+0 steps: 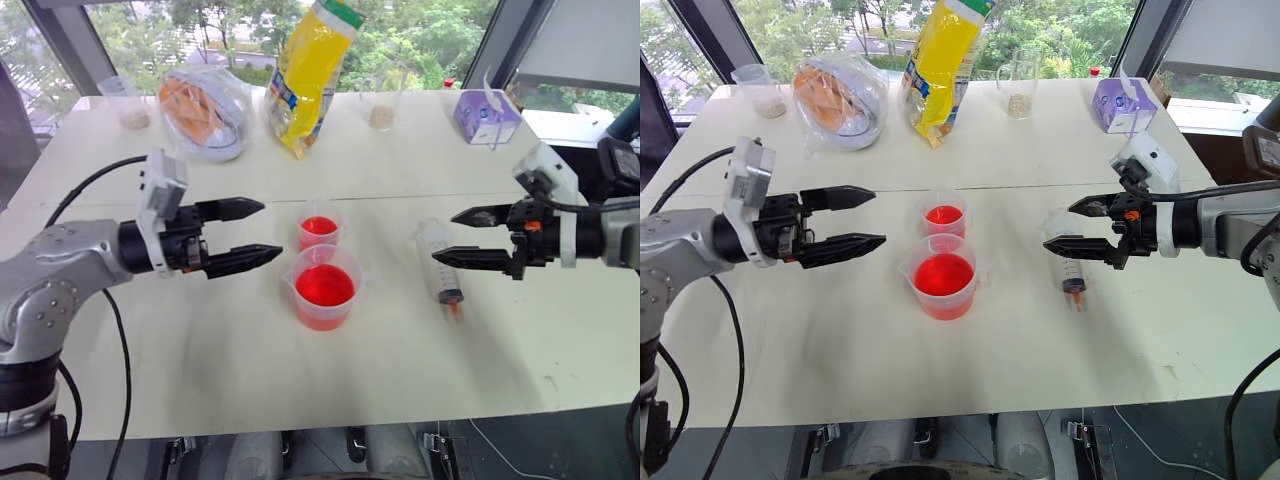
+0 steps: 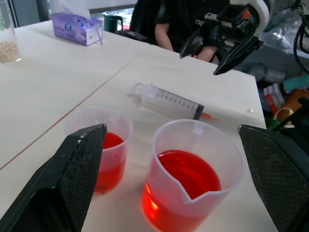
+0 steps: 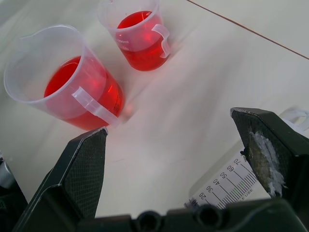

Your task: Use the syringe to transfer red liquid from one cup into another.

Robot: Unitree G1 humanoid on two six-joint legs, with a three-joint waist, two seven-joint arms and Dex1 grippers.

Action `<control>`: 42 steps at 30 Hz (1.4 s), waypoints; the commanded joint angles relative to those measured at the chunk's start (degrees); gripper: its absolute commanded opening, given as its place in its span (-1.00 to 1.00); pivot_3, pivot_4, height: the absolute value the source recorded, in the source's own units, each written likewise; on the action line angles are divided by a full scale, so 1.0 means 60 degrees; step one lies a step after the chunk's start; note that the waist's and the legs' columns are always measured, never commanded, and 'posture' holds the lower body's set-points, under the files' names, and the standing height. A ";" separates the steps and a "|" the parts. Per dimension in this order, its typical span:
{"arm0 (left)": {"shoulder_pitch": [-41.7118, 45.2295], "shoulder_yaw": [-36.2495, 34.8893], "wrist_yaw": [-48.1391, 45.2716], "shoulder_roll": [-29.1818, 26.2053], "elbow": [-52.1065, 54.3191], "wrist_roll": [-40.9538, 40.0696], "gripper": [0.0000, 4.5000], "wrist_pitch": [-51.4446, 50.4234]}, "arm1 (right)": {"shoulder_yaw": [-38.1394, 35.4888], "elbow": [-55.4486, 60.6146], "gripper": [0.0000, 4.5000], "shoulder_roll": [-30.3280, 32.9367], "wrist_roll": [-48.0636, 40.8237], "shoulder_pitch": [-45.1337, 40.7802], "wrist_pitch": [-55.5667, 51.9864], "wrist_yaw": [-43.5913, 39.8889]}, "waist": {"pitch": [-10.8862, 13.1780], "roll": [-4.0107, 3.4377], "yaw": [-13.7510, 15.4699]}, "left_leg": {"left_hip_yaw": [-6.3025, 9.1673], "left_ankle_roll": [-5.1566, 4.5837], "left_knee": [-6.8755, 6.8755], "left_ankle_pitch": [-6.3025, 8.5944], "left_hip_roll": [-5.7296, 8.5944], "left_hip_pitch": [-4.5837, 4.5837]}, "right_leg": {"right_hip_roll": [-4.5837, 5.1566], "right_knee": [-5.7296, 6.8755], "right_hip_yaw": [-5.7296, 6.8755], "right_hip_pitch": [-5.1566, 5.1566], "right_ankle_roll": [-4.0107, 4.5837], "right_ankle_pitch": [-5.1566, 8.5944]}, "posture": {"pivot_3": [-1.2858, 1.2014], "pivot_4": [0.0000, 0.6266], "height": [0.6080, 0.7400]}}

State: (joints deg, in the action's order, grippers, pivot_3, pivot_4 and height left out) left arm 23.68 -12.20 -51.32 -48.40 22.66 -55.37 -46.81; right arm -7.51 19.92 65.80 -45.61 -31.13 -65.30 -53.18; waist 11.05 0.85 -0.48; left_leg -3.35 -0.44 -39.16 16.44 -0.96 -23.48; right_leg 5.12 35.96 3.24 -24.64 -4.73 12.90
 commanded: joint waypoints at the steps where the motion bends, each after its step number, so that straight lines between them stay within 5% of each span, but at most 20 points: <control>1: 0.0282 -0.0089 -0.0059 0.0037 0.0032 0.0122 1.00 0.0263 | -0.0243 0.0094 0.98 0.0133 0.0075 -0.0050 0.0160 -0.0038 | 0.0000 0.0000 0.0001 | 0.0000 0.0000 0.0000 0.0000 0.0000 0.0000 | 0.0000 0.0000 0.0000 0.0000 -0.0011 -0.0006 | 0.03 -0.52 1.00; 21: 0.0447 0.0135 -0.0132 0.0477 -0.0046 0.0327 1.00 0.0439 | 0.0435 -0.0349 0.98 0.0069 0.0643 -0.0418 -0.0069 0.0192 | 0.0000 0.0000 -0.0002 | -0.0001 0.0001 -0.0001 -0.0001 0.0000 0.0000 | 0.0000 0.0002 -0.0001 0.0000 -0.0013 -0.0008 | 0.03 -0.52 1.00; 31: 0.0417 0.0430 -0.0497 0.0585 -0.0268 0.1015 1.00 0.0978 | 0.2439 -0.1814 0.98 -0.0578 0.1776 -0.2171 -0.1633 0.1132 | 0.0000 0.0000 -0.0025 | -0.0003 0.0001 -0.0002 -0.0001 0.0000 0.0003 | -0.0001 0.0009 -0.0003 -0.0003 -0.0012 -0.0008 | 0.03 -0.52 1.00; 42: -0.0066 0.0494 -0.0072 0.1273 0.0197 0.1198 1.00 0.1239 | 0.4710 -0.5391 0.98 -0.2598 0.3796 -0.4057 -0.2123 0.1861 | -0.0002 0.0003 -0.0024 | -0.0009 0.0000 -0.0002 -0.0002 0.0005 -0.0001 | 0.0000 0.0009 -0.0004 -0.0004 -0.0013 -0.0010 | 0.03 -0.52 1.00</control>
State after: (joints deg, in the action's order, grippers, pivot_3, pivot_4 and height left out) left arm 23.52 -8.02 -52.26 -40.81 21.49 -47.98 -40.49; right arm 20.39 -11.01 50.33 -24.61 -53.38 -78.84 -41.90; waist 11.04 0.87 -0.63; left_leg -3.39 -0.44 -39.18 16.43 -0.93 -23.49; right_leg 5.11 36.03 3.22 -24.66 -4.81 12.84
